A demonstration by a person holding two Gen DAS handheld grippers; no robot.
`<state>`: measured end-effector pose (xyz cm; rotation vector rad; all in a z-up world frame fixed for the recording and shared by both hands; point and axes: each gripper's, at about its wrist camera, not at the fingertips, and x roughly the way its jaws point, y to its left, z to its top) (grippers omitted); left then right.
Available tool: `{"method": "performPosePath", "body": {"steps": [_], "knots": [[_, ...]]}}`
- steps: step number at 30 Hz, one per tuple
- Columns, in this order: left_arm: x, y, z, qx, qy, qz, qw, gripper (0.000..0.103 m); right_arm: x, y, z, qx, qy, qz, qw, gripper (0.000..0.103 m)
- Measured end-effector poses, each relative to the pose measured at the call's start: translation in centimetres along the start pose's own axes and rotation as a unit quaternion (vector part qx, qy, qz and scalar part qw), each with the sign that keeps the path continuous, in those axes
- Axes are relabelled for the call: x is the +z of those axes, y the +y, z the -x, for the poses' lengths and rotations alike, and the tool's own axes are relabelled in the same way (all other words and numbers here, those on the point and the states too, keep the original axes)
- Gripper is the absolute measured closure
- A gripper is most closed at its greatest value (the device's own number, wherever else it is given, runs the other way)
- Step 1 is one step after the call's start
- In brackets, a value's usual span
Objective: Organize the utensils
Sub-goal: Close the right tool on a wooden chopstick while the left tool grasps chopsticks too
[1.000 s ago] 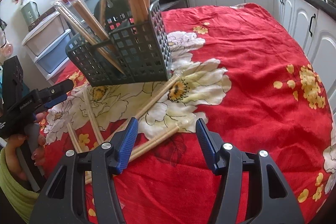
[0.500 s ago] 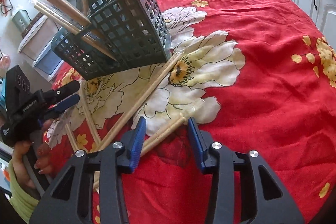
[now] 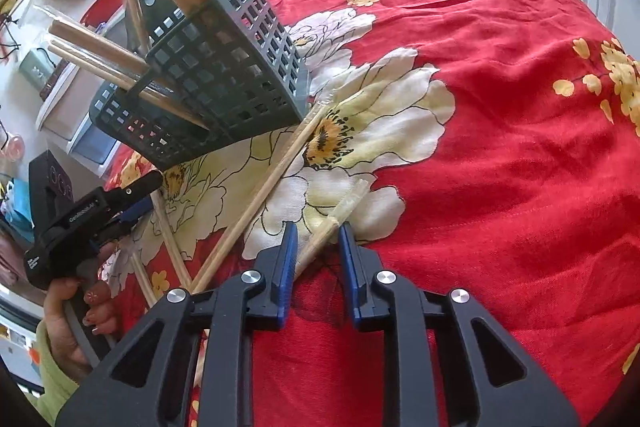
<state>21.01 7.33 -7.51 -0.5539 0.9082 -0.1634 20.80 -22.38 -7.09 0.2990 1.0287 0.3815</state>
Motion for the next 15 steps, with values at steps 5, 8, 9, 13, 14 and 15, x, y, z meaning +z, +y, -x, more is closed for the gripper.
{"method": "performPosePath", "body": {"steps": [5, 8, 9, 13, 14, 15], "knots": [[0.2, 0.7, -0.2, 0.003, 0.0, 0.008, 1.0, 0.085, -0.2, 0.0, 0.2, -0.001, -0.002, -0.002, 1.0, 0.086], [0.2, 0.9, -0.1, 0.0, 0.0, 0.013, 0.9999, 0.088, -0.2, 0.0, 0.2, 0.001, -0.004, -0.005, 1.0, 0.089], [0.3, 1.0, -0.1, -0.004, 0.0, 0.015, 0.9999, 0.089, -0.2, 0.0, 0.3, 0.004, -0.005, -0.006, 1.0, 0.09], [0.3, 1.5, 0.1, -0.022, 0.0, 0.03, 0.9993, 0.091, -0.2, 0.2, 0.6, 0.013, -0.009, -0.007, 1.0, 0.092], [0.3, 1.7, 0.3, -0.027, -0.001, 0.035, 0.999, 0.091, -0.3, 0.2, 0.7, 0.015, -0.01, -0.007, 1.0, 0.093], [0.3, 1.9, 0.6, -0.03, -0.002, 0.038, 0.9988, 0.092, -0.2, 0.3, 0.8, 0.017, -0.012, -0.005, 1.0, 0.093]]}}
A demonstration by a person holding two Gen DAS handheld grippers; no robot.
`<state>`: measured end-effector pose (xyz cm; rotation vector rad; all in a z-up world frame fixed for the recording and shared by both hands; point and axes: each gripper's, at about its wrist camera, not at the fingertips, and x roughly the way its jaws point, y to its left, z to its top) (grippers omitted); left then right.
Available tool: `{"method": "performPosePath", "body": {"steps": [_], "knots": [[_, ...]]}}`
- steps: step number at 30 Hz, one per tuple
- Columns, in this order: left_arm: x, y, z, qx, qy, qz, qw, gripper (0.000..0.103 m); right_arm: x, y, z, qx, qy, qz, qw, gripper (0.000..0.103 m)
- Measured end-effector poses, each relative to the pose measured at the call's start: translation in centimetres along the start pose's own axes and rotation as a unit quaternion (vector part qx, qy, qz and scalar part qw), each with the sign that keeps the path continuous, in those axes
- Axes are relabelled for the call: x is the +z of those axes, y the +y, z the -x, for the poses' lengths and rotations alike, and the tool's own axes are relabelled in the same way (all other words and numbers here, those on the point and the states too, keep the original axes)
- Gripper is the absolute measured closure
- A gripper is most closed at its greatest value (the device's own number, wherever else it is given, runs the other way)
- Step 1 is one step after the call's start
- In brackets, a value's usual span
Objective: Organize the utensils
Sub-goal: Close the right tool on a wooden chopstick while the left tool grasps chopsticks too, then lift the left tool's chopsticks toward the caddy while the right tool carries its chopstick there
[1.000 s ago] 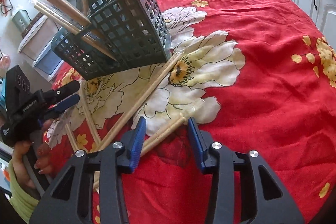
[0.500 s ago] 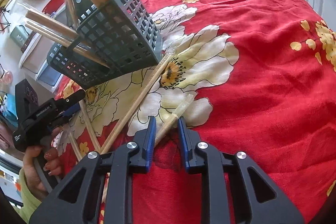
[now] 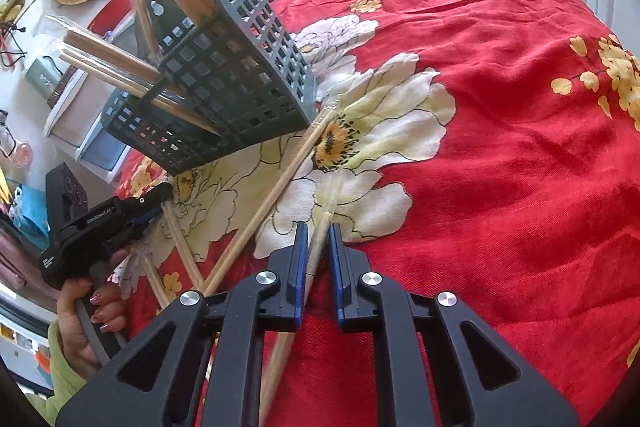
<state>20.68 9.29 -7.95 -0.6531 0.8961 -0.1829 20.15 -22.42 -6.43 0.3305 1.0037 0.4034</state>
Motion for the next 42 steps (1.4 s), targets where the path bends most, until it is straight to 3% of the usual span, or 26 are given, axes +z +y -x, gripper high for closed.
{"method": "performPosePath", "body": {"steps": [8, 17, 42], "knots": [[-0.1, -0.7, 2.9, -0.024, -0.031, -0.004, 0.9992, 0.094, 0.5, 1.1, 1.6, 0.021, -0.024, 0.015, 0.999, 0.095], [-0.4, -3.1, 6.1, -0.031, -0.071, -0.043, 0.9961, 0.096, 0.8, 3.2, 4.0, 0.043, -0.055, 0.045, 0.997, 0.096], [0.0, -7.6, 13.7, -0.043, -0.164, -0.104, 0.98, 0.1, 2.7, 9.8, 9.4, 0.089, -0.121, 0.141, 0.979, 0.097]]}}
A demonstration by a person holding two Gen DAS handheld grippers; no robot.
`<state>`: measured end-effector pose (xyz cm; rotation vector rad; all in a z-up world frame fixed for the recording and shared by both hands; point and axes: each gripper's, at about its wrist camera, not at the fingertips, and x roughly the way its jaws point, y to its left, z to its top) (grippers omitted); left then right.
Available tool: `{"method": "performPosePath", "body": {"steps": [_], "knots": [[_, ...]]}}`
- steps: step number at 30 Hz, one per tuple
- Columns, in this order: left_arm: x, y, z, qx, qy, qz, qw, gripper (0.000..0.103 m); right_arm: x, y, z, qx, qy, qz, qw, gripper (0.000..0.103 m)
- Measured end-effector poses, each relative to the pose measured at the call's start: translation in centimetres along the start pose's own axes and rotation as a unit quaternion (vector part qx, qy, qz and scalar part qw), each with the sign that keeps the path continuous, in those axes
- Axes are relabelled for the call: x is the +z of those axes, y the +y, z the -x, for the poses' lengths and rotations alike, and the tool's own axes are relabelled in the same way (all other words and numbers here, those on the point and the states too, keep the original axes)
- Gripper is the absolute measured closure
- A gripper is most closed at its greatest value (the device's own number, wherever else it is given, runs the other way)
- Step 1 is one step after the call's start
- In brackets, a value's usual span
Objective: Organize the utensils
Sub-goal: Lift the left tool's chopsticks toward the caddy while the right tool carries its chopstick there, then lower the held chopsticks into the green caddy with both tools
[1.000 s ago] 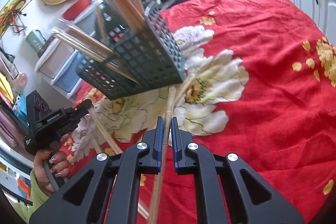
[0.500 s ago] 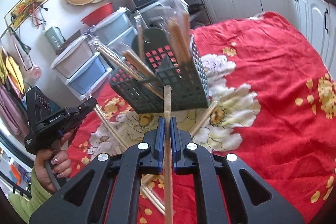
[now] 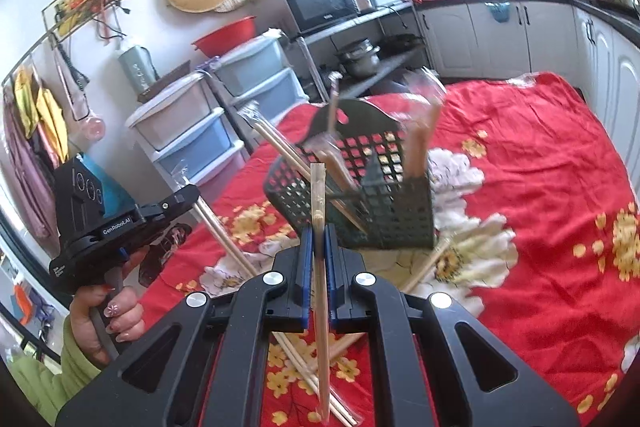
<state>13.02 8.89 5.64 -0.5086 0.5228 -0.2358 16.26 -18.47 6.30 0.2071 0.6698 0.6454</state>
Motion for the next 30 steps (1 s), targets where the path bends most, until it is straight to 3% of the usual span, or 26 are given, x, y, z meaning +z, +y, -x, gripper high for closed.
{"method": "performPosePath", "body": {"steps": [16, 30], "knots": [[2.5, -2.5, 2.4, -0.016, -0.048, -0.026, 0.9984, 0.1, 3.0, 2.9, 1.2, 0.022, -0.043, 0.033, 0.998, 0.097], [6.2, -6.0, 3.7, -0.023, -0.099, -0.078, 0.9918, 0.1, 7.1, 4.8, 2.7, 0.024, -0.101, 0.064, 0.993, 0.097]]}}
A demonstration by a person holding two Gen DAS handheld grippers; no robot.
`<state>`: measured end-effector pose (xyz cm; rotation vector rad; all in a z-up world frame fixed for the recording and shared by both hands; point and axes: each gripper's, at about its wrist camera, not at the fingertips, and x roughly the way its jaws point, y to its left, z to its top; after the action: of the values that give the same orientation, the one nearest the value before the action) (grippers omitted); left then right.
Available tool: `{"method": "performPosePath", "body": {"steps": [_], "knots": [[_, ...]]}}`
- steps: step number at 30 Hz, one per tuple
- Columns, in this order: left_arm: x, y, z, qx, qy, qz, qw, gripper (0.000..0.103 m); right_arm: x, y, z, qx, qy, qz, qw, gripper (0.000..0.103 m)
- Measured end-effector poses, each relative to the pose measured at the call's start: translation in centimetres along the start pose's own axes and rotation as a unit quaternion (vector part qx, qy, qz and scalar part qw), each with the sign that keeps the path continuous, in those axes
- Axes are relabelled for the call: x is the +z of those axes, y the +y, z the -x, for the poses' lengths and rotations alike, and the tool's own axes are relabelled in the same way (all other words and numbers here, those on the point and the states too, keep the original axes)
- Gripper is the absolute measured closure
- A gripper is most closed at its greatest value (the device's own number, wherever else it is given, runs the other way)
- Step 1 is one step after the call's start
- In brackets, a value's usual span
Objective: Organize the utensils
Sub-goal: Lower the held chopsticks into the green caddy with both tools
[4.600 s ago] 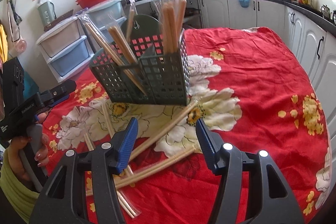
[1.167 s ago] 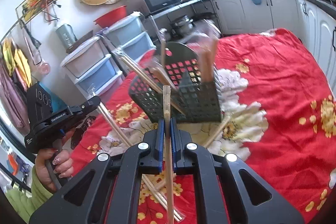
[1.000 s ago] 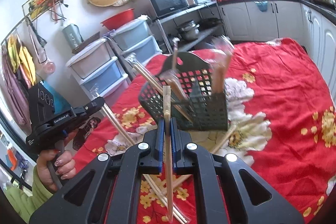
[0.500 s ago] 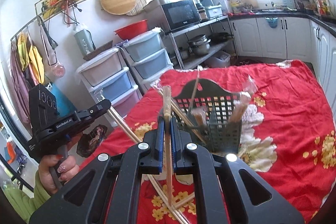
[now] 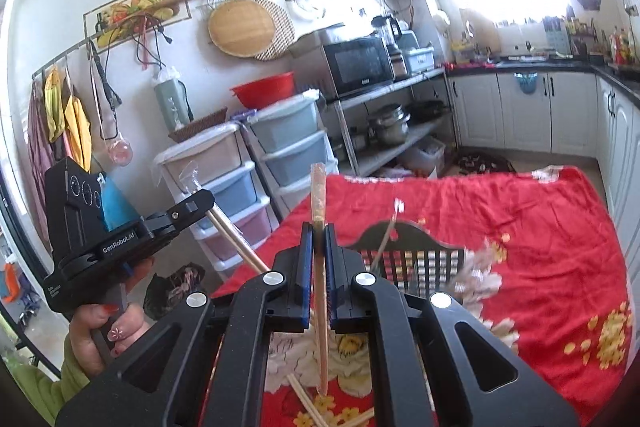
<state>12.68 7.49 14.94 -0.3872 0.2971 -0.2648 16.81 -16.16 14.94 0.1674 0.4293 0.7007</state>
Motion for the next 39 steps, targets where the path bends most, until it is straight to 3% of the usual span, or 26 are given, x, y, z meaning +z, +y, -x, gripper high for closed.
{"method": "performPosePath", "body": {"steps": [13, 22, 29, 39], "knots": [[3.3, -1.3, 0.2, 0.011, -0.034, -0.034, 0.9988, 0.1, 5.3, 0.8, 1.4, -0.028, -0.078, 0.033, 0.996, 0.097], [5.4, -1.5, -0.9, 0.022, -0.05, -0.04, 0.9977, 0.1, 7.8, -1.1, 2.8, -0.066, -0.134, 0.038, 0.988, 0.097], [5.6, -0.9, -2.2, 0.033, -0.061, -0.032, 0.9971, 0.1, 8.0, -3.2, 2.0, -0.084, -0.14, 0.018, 0.986, 0.097], [3.8, 0.4, -4.8, 0.048, -0.046, -0.021, 0.9975, 0.1, 6.5, -5.6, -0.6, -0.112, -0.124, 0.003, 0.986, 0.097]]}}
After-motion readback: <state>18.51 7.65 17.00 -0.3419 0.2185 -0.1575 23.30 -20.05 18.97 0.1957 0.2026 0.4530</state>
